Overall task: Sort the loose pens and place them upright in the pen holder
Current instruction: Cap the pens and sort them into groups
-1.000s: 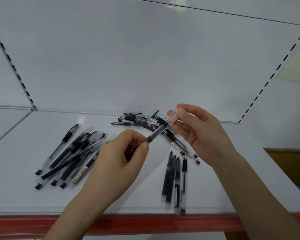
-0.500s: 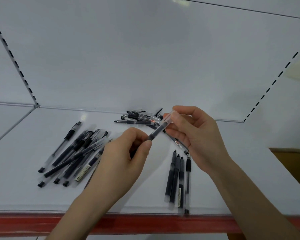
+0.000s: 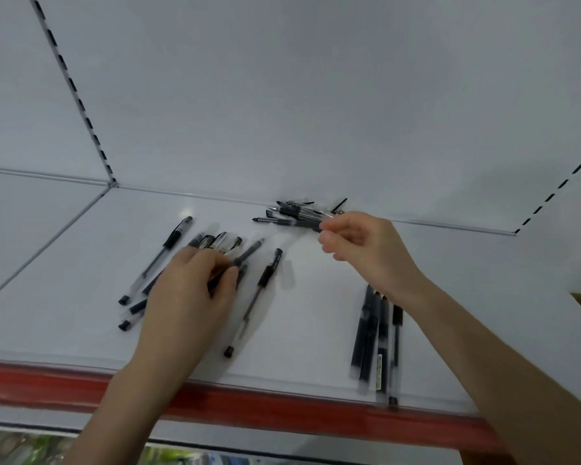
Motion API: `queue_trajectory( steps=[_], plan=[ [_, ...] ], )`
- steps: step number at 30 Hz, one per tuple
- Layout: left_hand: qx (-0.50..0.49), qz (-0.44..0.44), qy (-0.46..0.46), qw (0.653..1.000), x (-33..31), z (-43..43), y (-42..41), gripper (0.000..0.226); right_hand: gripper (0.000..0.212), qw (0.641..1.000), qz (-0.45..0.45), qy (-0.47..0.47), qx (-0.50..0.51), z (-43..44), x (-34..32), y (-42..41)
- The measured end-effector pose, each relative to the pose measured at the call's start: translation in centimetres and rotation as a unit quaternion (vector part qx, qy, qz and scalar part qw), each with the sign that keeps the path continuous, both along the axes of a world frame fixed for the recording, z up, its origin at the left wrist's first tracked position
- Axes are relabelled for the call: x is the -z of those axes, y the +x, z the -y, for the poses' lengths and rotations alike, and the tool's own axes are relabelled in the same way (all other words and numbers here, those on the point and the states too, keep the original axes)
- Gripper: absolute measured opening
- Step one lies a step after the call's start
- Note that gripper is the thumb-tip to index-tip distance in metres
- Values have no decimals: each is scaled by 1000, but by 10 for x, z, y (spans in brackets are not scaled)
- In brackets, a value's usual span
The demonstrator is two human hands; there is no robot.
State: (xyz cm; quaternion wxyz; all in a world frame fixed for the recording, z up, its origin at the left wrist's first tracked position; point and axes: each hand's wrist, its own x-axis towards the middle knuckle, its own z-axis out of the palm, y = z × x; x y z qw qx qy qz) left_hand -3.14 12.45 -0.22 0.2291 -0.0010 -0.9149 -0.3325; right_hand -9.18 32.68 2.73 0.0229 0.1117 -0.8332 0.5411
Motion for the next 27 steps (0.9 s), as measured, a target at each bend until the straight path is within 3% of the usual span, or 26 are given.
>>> queue_trajectory(
  steps=[4, 8, 14, 16, 20, 24, 27],
  plan=[
    [-77, 31, -89, 993, 13, 17, -4, 8, 10, 975, -46, 208, -61, 14, 13, -6],
    [-71, 29, -121, 990, 17, 19, -5, 7, 30, 957, -6, 278, -83, 31, 16, -4],
    [-68, 18, -127, 989, 17, 18, -7, 14, 23, 938, 4, 340, -71, 25, 13, -8],
    [-61, 5, -125, 990, 15, 16, -7, 13, 21, 944, 13, 323, -59, 14, 11, -8],
    [9, -27, -106, 994, 5, -5, -8, 6, 10, 982, 18, 186, 34, -25, -2, -7],
    [146, 7, -94, 985, 0, -47, -8, 21, 15, 989, -6, 95, 110, -64, -10, 4],
    [189, 58, -134, 971, -1, -82, -8, 32, 12, 987, -5, 80, 139, -82, -8, 16]
  ],
)
